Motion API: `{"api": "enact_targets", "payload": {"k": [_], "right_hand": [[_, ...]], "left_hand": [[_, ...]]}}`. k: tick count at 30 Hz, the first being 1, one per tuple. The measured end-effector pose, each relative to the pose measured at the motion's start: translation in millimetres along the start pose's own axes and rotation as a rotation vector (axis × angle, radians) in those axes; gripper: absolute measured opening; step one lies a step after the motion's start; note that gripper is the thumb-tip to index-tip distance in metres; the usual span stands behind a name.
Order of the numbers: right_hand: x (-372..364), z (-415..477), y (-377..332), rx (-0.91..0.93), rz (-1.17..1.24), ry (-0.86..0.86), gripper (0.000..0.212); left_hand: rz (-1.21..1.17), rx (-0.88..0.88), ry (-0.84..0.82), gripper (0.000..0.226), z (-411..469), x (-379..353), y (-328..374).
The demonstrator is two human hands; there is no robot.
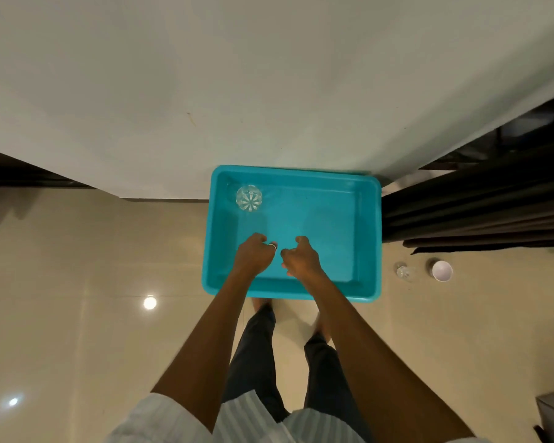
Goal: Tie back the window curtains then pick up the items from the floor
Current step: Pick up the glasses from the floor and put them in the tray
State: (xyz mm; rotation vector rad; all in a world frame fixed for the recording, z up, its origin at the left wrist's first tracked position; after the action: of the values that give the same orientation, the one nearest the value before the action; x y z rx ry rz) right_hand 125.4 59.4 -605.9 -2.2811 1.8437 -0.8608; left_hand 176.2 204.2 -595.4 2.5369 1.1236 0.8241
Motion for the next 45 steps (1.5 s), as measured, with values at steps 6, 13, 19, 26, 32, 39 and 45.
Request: {"api": "enact_targets", "payload": {"k": [6,13,19,26,32,39,45], "right_hand": [[29,-38,42,-0.017,0.069,0.039,0.068],[90,-83,91,0.025,0.07,0.075,0.053],[150,-114,137,0.066,0.098,0.09,0.054],[188,-130,163,0.127,0.213,0.124,0.055],[229,-165,183,0.155,0.335,0.217,0.038],[264,-190,241,0.198,0.344,0.327,0.029],[302,-189,273,0.154,0.403,0.333,0.019]], "left_hand": [[0.022,-0.112,0.147,0.025,-74,-34,23],[-0.017,-0.177,0.262,0.008,-145,-79,51],[-0.087,-0.169,0.331,0.014,-186,-129,50],[-0.114,-0.19,0.422,0.017,-233,-154,59],[-0.175,-0.24,0.431,0.011,-250,-170,65],[-0.102,-0.251,0.347,0.024,-273,-232,66],[-0.064,-0.269,0.345,0.026,-295,-265,98]]}}
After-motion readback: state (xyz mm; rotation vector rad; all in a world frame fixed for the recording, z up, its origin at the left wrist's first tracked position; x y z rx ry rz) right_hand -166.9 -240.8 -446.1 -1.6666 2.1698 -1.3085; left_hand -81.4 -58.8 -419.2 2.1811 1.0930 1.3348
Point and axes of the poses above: each hand's wrist, its own z-axis towards the middle knuckle, its own x-axis out of the back of the hand, y = z × x, the point moved 10 cm from there along z, towards the middle knuckle, and after that the axes turned 2 degrees about -z, right-handed, at the moved point
